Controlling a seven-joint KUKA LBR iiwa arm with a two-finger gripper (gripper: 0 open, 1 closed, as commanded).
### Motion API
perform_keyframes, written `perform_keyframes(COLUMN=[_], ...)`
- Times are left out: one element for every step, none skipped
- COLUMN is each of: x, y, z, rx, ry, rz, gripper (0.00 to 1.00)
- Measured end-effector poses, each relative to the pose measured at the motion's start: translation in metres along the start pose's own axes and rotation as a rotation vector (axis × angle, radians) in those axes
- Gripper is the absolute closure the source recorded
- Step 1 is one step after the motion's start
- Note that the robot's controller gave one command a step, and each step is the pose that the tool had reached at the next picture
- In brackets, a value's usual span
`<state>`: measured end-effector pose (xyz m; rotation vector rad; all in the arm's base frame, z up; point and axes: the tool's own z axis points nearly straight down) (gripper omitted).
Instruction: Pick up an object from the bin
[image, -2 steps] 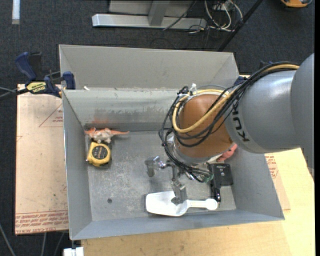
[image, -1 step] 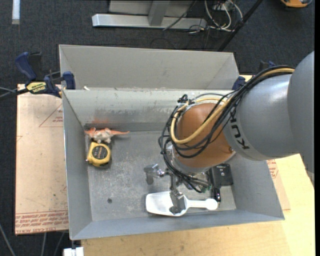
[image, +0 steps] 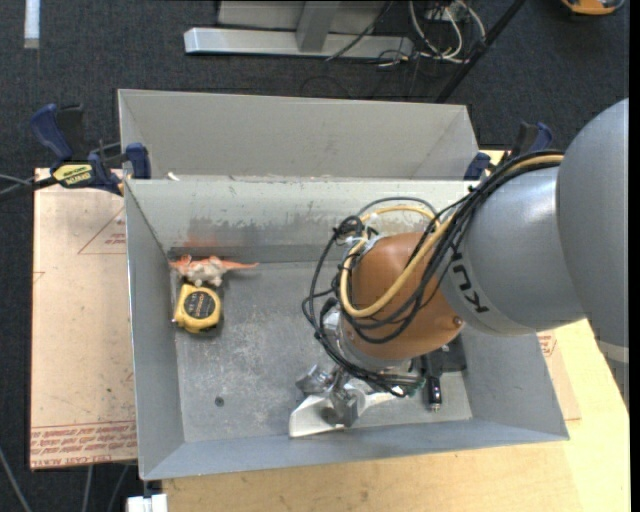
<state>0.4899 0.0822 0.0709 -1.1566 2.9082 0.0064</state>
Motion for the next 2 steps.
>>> perform_keyframes(x=[0.000,-0.007], y=[0.000,-0.011], z=[0.000,-0.110], rx=[0.000,0.000], ry=[0.000,-0.003], rz=[0.000,-0.001], gripper=[1.00,1.00])
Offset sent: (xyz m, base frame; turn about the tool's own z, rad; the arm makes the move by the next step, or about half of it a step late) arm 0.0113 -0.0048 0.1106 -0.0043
